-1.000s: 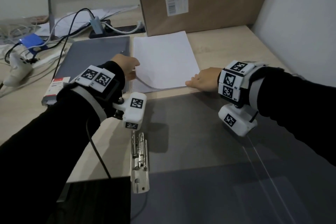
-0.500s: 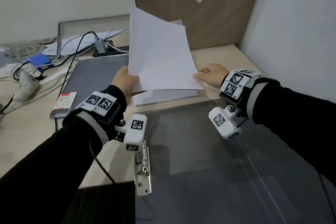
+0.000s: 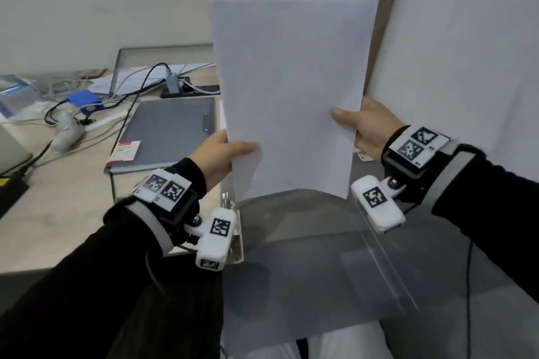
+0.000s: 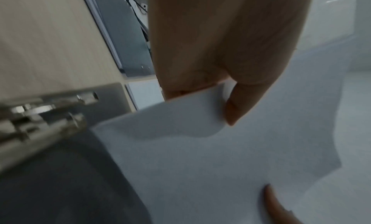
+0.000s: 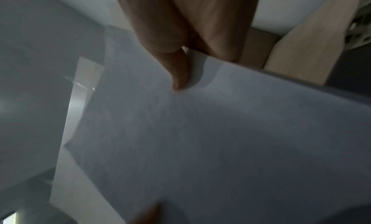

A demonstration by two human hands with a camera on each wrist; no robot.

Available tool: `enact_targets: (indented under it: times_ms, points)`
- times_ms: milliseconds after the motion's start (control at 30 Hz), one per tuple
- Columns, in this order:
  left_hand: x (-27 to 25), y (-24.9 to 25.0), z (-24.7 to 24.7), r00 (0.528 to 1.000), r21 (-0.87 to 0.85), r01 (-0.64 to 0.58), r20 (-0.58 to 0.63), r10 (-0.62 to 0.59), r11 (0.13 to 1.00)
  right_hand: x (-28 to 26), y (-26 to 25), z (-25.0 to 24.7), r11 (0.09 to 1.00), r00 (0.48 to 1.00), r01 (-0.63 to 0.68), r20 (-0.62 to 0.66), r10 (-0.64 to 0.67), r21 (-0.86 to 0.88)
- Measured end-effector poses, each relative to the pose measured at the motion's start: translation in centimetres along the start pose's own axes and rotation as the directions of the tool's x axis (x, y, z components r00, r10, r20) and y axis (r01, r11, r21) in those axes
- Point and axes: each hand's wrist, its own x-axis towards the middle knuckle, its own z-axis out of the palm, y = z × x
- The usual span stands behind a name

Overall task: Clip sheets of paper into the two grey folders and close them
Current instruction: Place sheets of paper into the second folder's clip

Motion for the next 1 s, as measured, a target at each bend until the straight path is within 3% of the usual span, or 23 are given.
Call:
enact_targets:
  times_ms: [67,233,367,500,600,700,800,867,1000]
  points:
    - [-0.3,0.3,1.1,0.998,-0.094,-0.041,-0.052,0.036,0.995,-1.5,0.9,0.1,0.999,0.999,0.035,-0.014,-0.035,-0.018]
    - [-1.0,-0.6,3.5,0.992,-0.077,-0.045,-0.119,0.036,0.996,-4.2,3.0,0.8,0.999,0.998,-0.004,-0.069,0.001,-0.038]
    - [-1.3,-0.3,3.9,0.974,-0.057,-0.074,-0.217,0.06,0.996,-4.7,3.1,0.2,0.938,0.988,0.026,-0.132,-0.077,-0.346]
    - [-2.2,0.5,2.9,0.992,-0.069,-0.013,-0.123,0.004,0.998,-5.3,1.1,-0.2,0.904,0.971,0.076,-0.174,-0.163,-0.421]
    - [-2.6,0.3,0.9,0.982,0.087,0.069,-0.183,-0.052,0.994,-5.2,1.3,-1.7,0.932,0.987,-0.043,-0.157,-0.015,-0.36]
    - [-2.7,-1.5,-1.5,0.942,0.326,0.229,-0.31,-0.125,0.917,-4.6,3.3,-3.8,0.816,0.973,-0.23,-0.148,0.178,-0.53]
    - [-3.0,-3.9,-2.6,0.919,0.482,0.368,-0.316,-0.234,0.795,-4.8,6.0,-5.3,0.71,0.917,-0.395,-0.208,0.34,-0.583]
    - [-3.1,-5.0,-2.7,0.919,0.521,0.386,-0.292,-0.266,0.761,-5.2,7.5,-5.4,0.703,0.89,-0.45,-0.21,0.406,-0.551]
    - [-3.2,-5.7,-2.4,0.92,0.469,0.381,-0.278,-0.276,0.797,-6.0,9.1,-4.9,0.707,0.866,-0.49,-0.192,0.462,-0.51]
